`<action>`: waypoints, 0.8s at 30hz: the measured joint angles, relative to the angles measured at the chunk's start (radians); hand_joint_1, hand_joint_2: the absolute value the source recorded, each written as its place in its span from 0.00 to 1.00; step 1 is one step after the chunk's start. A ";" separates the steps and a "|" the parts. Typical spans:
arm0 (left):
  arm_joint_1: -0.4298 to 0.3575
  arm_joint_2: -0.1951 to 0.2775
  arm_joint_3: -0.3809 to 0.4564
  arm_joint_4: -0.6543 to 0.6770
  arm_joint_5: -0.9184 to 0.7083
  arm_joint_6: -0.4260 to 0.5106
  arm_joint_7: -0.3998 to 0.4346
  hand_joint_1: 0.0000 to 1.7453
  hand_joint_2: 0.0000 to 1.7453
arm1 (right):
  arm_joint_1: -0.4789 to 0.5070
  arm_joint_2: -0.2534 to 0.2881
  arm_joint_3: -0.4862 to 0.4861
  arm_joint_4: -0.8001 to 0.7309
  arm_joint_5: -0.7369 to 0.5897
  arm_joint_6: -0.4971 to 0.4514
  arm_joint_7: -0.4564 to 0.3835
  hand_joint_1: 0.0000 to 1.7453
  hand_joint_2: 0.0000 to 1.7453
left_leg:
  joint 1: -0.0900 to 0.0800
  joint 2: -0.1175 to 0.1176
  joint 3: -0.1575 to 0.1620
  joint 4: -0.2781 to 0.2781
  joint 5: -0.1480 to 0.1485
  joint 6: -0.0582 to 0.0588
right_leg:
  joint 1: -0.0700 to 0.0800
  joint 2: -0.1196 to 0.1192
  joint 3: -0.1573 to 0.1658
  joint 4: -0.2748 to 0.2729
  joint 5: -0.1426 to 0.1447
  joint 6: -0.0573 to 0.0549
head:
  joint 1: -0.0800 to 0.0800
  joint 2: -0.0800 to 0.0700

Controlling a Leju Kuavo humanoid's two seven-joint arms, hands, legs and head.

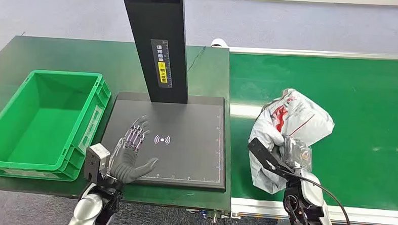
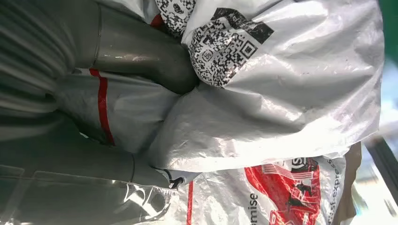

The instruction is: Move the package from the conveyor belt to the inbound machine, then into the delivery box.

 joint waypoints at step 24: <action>-0.032 0.009 0.004 0.015 0.037 0.007 -0.048 0.00 1.00 | 0.015 0.122 -0.069 -0.226 -0.266 -0.321 -0.593 1.00 1.00 | 0.000 0.001 0.001 0.000 0.000 0.000 | 0.000 0.000 0.000 0.000 0.000 0.000 | 0.000 0.000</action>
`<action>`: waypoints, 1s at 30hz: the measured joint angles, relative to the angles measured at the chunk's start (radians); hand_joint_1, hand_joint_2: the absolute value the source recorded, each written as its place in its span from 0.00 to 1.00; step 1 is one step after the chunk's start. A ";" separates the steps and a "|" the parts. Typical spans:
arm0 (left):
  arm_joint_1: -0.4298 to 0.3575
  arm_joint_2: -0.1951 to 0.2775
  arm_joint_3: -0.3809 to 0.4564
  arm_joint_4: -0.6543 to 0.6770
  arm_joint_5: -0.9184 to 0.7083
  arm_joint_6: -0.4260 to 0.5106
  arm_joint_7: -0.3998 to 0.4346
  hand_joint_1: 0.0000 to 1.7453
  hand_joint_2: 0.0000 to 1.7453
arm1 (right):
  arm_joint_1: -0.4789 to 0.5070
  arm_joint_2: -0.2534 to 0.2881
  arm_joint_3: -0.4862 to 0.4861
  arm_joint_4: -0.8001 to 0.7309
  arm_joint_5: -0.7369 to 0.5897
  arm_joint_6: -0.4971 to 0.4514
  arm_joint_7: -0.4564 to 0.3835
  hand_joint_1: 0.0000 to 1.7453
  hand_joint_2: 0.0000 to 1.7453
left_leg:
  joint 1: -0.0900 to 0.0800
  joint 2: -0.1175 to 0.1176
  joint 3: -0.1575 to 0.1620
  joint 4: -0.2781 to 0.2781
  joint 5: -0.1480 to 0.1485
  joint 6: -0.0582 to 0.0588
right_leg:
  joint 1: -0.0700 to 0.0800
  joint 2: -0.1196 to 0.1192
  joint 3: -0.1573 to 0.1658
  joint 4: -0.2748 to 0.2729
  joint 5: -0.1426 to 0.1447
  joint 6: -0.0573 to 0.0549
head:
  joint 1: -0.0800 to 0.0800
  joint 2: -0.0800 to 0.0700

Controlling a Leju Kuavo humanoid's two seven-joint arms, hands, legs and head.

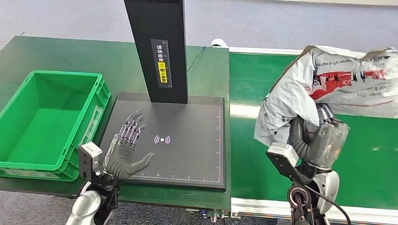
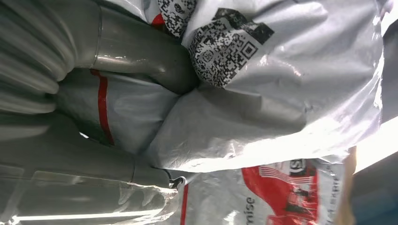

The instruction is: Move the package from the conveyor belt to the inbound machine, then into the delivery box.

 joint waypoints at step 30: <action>-0.054 0.031 -0.014 0.093 -0.003 -0.036 -0.047 0.00 1.00 | -0.119 -0.145 0.471 0.162 0.221 0.607 0.125 1.00 1.00 | 0.000 0.000 0.000 0.000 0.000 0.000 | 0.000 0.000 0.000 0.000 0.000 0.000 | 0.000 0.000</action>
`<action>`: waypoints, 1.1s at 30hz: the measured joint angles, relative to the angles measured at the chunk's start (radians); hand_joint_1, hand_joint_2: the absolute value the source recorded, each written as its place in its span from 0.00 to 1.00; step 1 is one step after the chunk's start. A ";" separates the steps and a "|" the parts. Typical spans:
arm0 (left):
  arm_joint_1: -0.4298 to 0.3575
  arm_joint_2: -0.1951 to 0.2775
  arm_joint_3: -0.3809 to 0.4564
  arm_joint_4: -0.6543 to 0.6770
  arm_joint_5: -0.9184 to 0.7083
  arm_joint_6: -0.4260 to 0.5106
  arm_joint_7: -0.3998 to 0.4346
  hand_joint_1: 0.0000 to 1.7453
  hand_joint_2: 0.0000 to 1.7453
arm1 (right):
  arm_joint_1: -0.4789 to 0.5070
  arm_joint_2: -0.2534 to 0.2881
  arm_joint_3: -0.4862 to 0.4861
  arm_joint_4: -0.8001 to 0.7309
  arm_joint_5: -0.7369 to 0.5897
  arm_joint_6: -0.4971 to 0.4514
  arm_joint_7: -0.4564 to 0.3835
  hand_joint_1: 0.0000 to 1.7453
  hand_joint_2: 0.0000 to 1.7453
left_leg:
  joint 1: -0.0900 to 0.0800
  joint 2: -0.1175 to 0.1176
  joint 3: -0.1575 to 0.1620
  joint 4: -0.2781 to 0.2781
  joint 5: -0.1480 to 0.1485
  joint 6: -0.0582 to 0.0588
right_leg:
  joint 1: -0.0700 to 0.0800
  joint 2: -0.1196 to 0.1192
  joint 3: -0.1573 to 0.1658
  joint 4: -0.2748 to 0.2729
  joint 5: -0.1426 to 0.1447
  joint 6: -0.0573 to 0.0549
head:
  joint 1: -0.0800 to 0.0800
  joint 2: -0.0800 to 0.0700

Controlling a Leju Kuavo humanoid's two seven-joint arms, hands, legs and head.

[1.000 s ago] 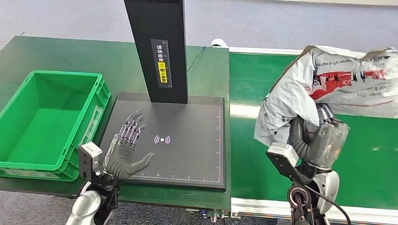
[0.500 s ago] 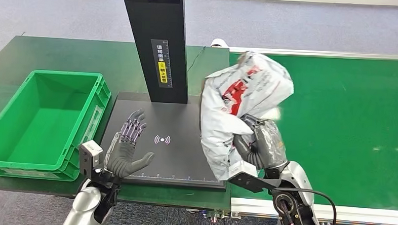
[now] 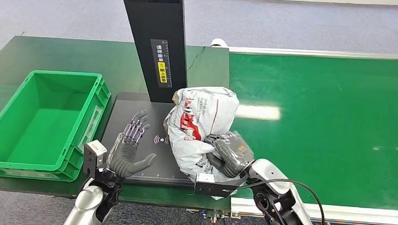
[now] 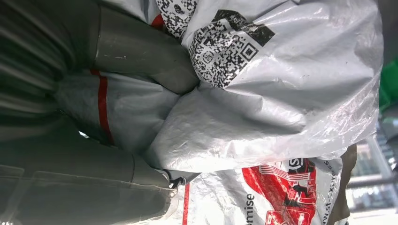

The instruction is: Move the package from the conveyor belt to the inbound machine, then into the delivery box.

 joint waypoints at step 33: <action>-0.050 0.012 -0.074 0.085 0.021 -0.011 -0.018 0.00 1.00 | -0.418 0.045 0.366 0.530 -0.093 0.025 -0.171 1.00 1.00 | 0.000 0.000 0.000 0.000 0.001 0.000 | 0.000 0.000 0.000 0.000 0.000 0.000 | 0.000 0.000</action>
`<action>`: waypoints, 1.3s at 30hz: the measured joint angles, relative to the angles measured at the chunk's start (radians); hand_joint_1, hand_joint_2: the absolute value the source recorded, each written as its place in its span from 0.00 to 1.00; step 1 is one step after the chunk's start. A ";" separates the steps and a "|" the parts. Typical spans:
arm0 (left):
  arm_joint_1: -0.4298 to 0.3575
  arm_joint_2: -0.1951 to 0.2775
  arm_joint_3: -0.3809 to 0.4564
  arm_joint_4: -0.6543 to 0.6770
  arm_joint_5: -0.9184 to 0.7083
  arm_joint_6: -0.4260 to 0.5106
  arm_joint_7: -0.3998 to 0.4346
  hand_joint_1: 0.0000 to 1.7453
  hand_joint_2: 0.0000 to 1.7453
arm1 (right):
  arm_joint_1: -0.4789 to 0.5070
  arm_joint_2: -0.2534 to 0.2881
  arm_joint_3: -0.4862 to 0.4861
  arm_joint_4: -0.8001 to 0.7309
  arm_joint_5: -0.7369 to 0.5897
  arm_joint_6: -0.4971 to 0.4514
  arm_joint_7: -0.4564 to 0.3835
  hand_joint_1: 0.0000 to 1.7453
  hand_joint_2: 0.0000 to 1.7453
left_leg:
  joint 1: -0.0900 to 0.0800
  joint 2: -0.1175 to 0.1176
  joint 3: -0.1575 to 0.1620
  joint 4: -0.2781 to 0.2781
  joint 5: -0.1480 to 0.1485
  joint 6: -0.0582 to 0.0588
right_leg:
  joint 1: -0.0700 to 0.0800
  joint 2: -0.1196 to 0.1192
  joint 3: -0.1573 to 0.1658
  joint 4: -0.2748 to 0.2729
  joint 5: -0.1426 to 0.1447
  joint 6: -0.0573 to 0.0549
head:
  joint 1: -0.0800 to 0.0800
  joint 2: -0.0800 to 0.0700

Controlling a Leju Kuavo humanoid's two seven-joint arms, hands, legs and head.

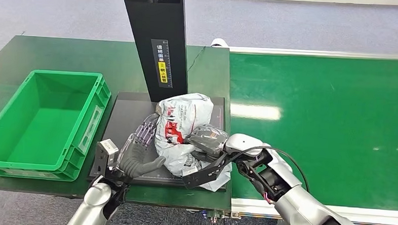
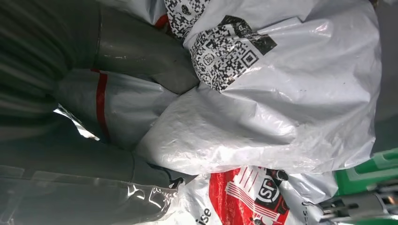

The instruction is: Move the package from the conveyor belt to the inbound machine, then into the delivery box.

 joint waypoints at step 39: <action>0.023 -0.022 0.039 -0.103 -0.210 0.613 -0.060 0.00 1.00 | 0.068 0.066 -0.036 0.048 -0.100 -0.359 0.052 0.00 0.00 | 0.000 0.000 0.000 0.000 0.000 0.000 | 0.000 0.000 0.000 0.000 0.000 0.000 | 0.000 0.000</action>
